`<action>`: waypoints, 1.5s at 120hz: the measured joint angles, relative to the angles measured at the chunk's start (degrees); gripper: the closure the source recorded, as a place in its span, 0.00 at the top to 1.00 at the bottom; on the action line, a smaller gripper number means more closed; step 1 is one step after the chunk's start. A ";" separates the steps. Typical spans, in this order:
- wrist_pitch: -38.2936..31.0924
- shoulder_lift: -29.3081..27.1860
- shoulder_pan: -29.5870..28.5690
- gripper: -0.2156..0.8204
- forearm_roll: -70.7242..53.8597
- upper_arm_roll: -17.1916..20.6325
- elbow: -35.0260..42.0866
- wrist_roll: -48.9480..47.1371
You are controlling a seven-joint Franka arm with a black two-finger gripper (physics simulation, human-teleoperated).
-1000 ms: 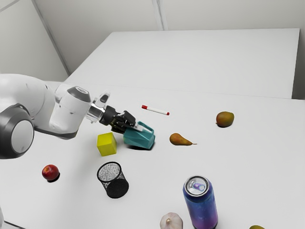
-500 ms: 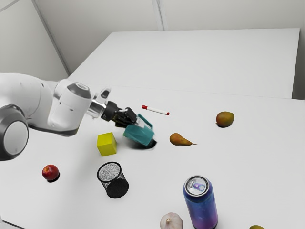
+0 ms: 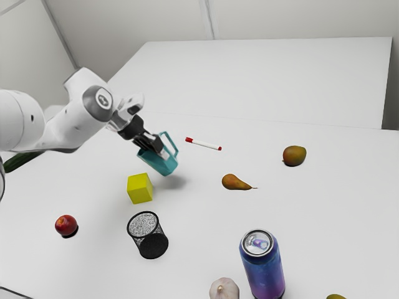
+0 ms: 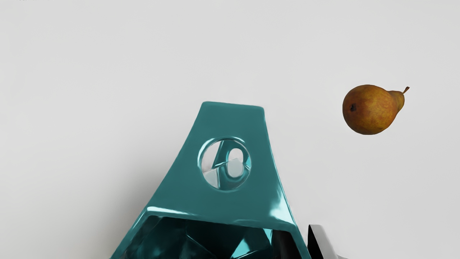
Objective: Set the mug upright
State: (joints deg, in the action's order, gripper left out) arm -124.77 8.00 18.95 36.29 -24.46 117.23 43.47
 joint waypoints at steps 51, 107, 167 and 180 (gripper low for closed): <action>-3.79 6.80 3.36 0.04 -21.28 1.24 -6.29 -6.98; -4.58 2.31 4.28 0.04 -28.53 3.93 0.20 -15.16; -5.91 1.90 4.29 0.07 -30.31 4.40 1.97 -20.71; -5.81 1.90 4.35 0.14 -29.92 4.44 1.98 -21.04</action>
State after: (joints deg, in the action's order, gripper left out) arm -130.58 9.89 23.30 6.37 -20.02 119.21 22.43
